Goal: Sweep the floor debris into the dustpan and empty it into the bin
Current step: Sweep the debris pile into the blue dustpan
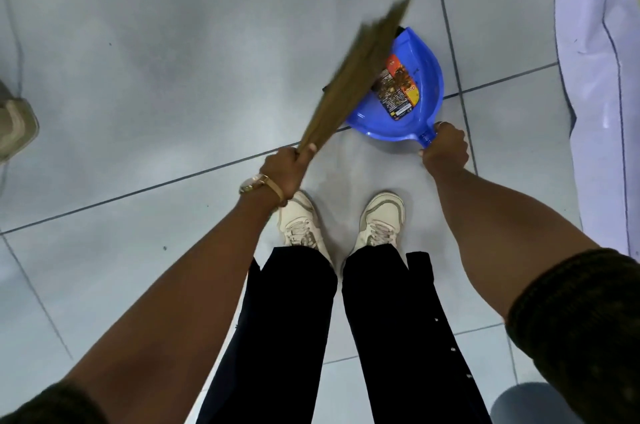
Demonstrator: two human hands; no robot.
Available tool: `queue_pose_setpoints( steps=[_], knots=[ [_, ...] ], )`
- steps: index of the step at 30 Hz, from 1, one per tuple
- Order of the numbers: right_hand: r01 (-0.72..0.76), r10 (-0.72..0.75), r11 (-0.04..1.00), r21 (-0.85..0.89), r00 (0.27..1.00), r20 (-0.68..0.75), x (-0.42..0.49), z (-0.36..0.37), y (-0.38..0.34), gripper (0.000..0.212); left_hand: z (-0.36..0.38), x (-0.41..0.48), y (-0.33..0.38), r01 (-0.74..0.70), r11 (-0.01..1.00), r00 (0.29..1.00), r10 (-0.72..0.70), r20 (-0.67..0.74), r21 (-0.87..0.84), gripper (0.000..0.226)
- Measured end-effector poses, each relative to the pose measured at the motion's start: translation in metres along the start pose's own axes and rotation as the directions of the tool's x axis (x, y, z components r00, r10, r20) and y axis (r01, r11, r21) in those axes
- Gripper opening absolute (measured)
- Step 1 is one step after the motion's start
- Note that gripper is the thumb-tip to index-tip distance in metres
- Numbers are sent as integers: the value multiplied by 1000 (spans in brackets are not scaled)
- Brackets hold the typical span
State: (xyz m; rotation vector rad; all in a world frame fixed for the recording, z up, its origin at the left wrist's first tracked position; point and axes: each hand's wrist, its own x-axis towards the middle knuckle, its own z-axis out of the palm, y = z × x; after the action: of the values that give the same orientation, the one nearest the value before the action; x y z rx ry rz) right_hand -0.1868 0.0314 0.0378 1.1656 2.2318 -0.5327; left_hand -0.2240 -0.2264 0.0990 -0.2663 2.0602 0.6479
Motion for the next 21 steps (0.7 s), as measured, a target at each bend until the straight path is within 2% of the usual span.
queue_pose_setpoints(
  steps=[4, 8, 12, 14, 16, 19, 21],
  knots=[
    [9, -9, 1000, 17, 1000, 15, -2, 0, -4, 31, 3, -30, -21, -50, 996, 999, 49, 6, 70, 57],
    [8, -9, 1000, 22, 1000, 8, -3, 1, -4, 27, -25, -47, -41, -101, 992, 990, 107, -92, 77, 50],
    [-10, 10, 1000, 29, 1000, 17, -6, 5, 3, 29, -50, -33, -50, 8, 995, 978, -30, -205, -103, 52],
    [-14, 13, 999, 29, 1000, 24, -9, 6, 7, 32, -51, -23, -46, 89, 987, 980, -111, -164, -134, 52],
    [-13, 12, 999, 31, 1000, 26, -9, 7, 9, 33, -40, -15, -39, 127, 986, 988, -135, -76, -104, 53],
    [-22, 21, 999, 49, 999, 24, -9, 9, 10, 31, -18, -14, -21, 107, 994, 992, -106, 73, -1, 54],
    [-28, 25, 996, 83, 999, 28, -9, 10, 11, 27, -9, -22, -11, 61, 996, 994, -66, 88, 66, 58]
  ],
)
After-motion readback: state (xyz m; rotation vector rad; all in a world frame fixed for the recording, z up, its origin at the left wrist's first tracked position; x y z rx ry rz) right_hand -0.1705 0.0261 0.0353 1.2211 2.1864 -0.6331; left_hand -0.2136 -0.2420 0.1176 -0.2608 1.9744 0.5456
